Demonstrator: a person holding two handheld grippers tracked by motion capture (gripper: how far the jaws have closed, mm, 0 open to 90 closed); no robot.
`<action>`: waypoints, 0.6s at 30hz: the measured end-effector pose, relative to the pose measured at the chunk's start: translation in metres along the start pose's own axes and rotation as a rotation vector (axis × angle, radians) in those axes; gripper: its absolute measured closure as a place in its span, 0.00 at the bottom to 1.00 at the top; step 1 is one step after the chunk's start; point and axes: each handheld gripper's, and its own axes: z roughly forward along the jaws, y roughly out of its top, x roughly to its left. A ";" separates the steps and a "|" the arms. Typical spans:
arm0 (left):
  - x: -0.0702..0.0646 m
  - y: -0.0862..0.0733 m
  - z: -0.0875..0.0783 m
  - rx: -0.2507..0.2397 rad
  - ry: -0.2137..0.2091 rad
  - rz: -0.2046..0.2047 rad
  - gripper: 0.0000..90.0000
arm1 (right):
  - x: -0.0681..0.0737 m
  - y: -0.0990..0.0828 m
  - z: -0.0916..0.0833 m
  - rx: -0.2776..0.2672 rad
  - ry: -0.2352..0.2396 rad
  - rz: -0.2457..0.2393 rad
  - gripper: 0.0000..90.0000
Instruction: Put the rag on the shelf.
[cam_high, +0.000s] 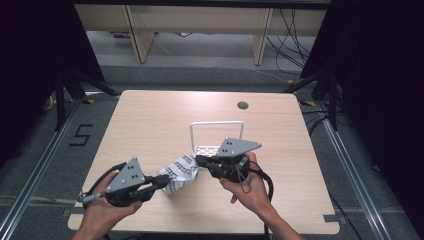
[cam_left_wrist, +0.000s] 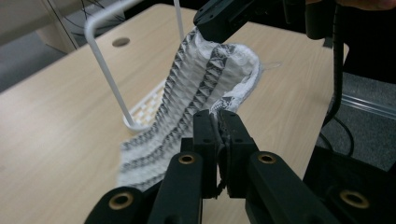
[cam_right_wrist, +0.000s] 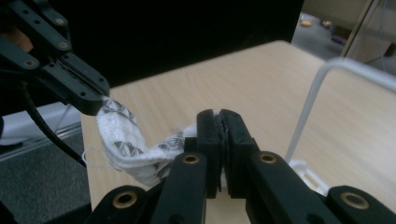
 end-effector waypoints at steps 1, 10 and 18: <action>0.002 0.007 -0.003 -0.008 -0.003 0.007 0.95 | -0.001 0.008 -0.004 -0.022 -0.001 -0.028 0.97; 0.014 0.053 -0.013 -0.069 -0.003 0.041 0.95 | 0.000 0.046 -0.038 -0.093 -0.052 -0.031 0.97; 0.015 0.075 -0.002 -0.072 -0.014 0.065 0.95 | -0.010 0.046 -0.062 -0.138 -0.100 -0.014 0.98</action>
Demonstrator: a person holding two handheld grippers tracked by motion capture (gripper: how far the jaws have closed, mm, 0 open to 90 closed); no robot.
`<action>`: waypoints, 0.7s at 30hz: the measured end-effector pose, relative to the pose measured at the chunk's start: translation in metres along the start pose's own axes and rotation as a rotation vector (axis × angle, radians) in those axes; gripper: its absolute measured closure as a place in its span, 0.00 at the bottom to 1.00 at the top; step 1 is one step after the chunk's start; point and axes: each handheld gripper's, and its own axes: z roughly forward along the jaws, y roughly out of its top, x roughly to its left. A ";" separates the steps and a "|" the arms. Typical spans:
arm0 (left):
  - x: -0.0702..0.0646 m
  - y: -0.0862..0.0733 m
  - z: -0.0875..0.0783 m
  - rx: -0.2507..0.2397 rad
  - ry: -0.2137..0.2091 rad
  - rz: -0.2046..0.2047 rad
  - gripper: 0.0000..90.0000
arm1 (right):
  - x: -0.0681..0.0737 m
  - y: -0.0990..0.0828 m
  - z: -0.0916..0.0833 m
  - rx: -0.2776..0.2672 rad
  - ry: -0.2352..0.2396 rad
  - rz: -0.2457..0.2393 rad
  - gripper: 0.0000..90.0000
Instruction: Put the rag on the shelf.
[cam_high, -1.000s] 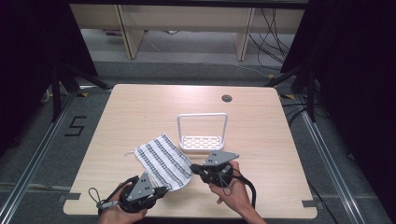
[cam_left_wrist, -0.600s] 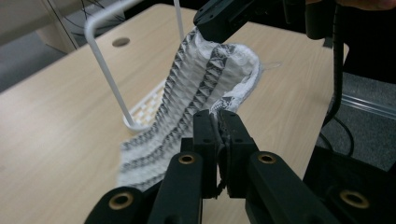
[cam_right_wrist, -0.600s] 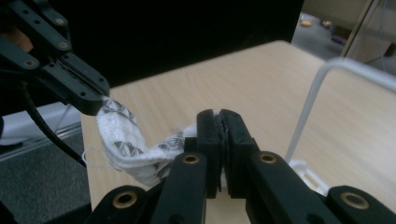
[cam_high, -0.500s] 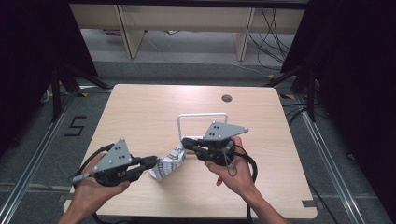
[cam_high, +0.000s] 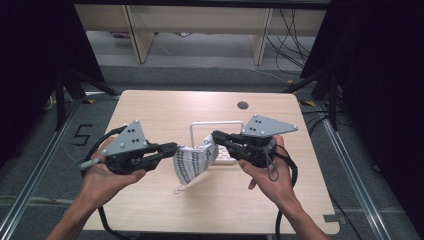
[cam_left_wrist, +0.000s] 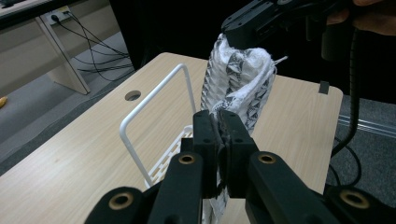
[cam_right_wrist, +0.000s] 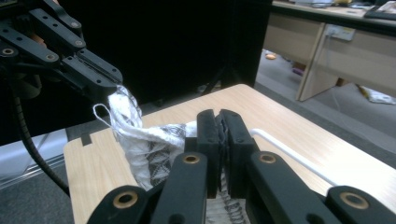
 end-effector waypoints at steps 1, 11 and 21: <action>0.000 0.002 0.001 -0.001 0.000 0.002 0.95 | -0.001 0.000 -0.003 0.002 -0.015 -0.016 0.98; 0.008 0.024 0.018 -0.031 0.002 0.008 0.95 | -0.008 0.005 -0.022 -0.023 -0.070 0.006 0.97; 0.023 0.042 0.035 -0.060 0.019 -0.007 0.95 | -0.027 0.015 -0.029 -0.039 -0.114 0.011 0.97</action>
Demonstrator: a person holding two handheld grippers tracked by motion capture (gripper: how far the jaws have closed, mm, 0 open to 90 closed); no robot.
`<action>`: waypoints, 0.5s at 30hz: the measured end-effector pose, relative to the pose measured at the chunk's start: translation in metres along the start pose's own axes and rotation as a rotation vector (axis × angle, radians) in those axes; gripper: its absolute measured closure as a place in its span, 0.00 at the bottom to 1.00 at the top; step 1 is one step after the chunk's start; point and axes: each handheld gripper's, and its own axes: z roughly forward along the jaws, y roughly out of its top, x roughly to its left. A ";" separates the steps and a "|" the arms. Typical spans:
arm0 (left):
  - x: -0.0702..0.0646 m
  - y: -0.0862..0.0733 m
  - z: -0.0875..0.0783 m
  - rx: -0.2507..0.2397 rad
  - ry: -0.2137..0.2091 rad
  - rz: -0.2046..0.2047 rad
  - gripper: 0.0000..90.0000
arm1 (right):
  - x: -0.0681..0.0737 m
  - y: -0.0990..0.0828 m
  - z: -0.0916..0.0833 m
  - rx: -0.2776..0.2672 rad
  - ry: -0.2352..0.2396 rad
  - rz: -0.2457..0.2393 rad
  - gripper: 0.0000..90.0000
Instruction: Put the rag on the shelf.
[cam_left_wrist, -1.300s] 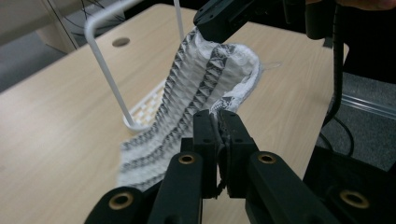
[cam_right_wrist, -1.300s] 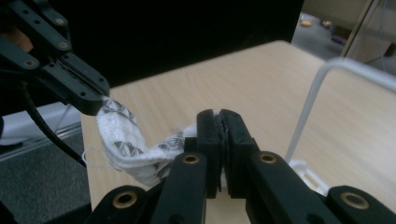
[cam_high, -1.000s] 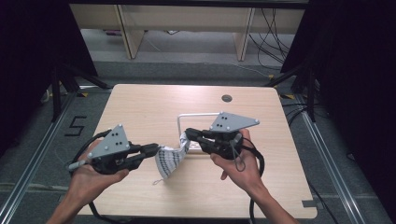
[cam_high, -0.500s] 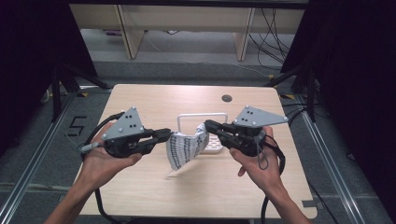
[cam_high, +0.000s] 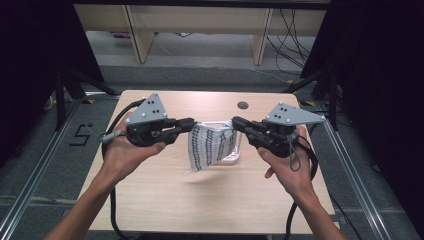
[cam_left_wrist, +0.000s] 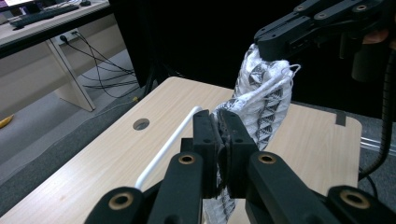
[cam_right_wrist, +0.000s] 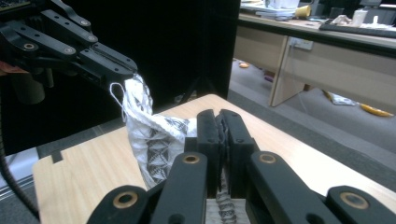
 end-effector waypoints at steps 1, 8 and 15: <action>0.002 0.002 0.003 0.001 0.006 -0.004 0.95 | -0.001 0.001 0.000 -0.002 -0.006 0.002 0.97; 0.014 0.009 0.013 -0.003 0.030 -0.022 0.95 | -0.012 0.008 0.007 -0.002 -0.026 0.007 0.97; 0.027 0.018 0.022 -0.021 0.053 -0.040 0.95 | -0.021 0.017 0.017 -0.011 -0.050 0.032 0.97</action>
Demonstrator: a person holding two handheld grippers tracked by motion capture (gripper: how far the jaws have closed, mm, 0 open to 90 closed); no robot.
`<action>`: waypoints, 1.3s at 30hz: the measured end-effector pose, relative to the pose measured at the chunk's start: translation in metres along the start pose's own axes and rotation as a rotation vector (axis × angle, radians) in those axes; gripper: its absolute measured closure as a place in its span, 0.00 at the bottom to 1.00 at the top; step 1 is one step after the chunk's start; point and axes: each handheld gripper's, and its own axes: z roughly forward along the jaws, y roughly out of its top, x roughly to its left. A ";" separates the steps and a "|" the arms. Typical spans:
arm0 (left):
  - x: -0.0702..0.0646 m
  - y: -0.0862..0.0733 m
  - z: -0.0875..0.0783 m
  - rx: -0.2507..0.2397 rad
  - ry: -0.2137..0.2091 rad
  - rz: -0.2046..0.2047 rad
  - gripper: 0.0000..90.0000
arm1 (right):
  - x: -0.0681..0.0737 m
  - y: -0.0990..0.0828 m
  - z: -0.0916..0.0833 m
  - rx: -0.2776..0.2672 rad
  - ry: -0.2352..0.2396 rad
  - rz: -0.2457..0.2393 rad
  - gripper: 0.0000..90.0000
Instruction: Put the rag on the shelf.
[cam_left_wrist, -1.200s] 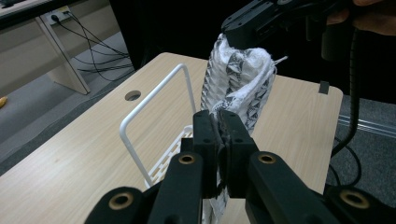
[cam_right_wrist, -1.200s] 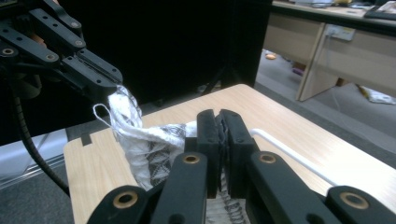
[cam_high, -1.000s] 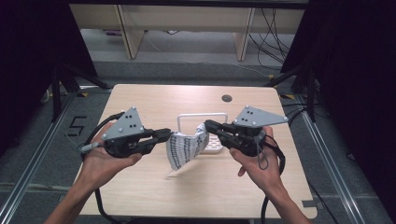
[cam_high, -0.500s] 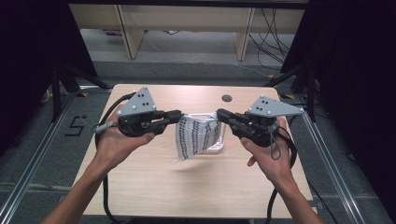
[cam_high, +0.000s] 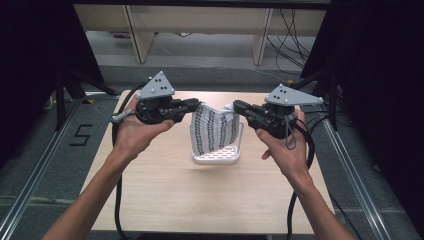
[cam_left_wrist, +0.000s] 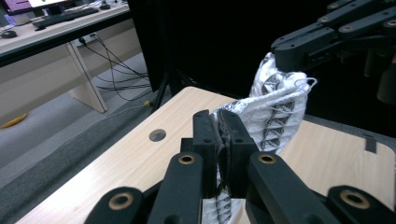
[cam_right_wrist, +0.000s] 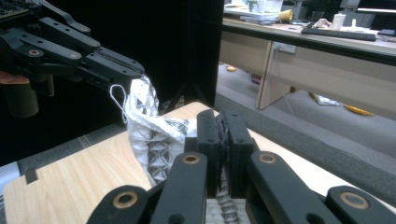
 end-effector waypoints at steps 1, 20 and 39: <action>0.002 0.001 0.002 0.001 0.006 -0.002 0.95 | 0.000 0.000 0.000 0.000 0.000 0.000 0.97; 0.047 0.020 0.056 -0.007 0.095 -0.118 0.95 | -0.046 0.016 0.038 0.043 -0.073 0.066 0.97; 0.087 -0.007 0.098 0.035 0.132 -0.298 0.95 | -0.085 -0.004 0.094 0.102 -0.097 0.206 0.97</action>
